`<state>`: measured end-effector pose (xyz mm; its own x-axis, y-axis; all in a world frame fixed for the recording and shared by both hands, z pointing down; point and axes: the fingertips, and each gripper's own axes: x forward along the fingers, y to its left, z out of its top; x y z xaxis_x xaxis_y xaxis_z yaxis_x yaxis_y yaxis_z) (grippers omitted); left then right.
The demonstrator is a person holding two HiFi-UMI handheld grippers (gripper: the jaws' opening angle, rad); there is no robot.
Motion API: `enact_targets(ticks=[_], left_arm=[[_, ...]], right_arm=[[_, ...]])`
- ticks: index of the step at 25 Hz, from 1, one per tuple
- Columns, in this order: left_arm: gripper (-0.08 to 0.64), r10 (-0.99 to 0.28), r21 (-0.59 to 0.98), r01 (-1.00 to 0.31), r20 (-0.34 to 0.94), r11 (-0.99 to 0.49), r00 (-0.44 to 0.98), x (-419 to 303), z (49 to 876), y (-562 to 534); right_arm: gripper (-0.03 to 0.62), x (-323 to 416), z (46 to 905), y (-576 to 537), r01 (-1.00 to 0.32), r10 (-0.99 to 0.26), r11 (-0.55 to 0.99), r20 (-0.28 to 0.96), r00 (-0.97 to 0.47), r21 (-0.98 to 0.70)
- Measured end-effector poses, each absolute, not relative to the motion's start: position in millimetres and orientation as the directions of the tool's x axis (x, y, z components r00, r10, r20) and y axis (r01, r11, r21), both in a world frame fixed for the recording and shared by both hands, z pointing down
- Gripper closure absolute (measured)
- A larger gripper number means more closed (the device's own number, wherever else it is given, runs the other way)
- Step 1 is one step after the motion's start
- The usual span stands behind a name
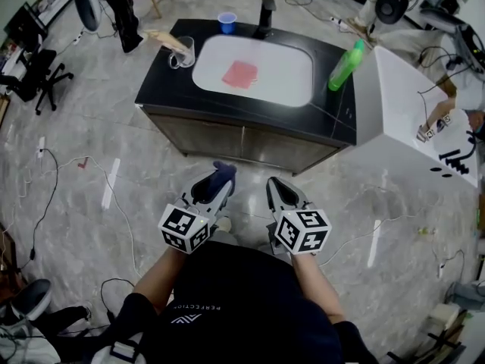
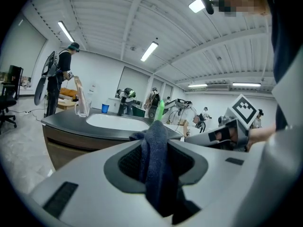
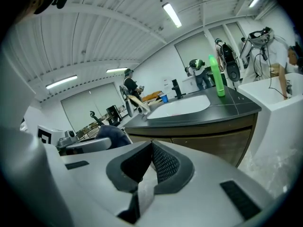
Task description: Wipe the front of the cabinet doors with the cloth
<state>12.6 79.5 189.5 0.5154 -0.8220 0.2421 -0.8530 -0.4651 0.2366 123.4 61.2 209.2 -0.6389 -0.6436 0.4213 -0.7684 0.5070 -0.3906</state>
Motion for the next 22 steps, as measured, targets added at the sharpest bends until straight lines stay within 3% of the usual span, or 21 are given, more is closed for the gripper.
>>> enact_targets(ticks=[22], left_arm=[[0.430, -0.784, 0.261, -0.825, 0.266, -0.501, 0.560, 24, 199, 74]], right_arm=[[0.557, 128, 219, 61, -0.772, -0.638, 0.472, 0.439, -0.632, -0.426]])
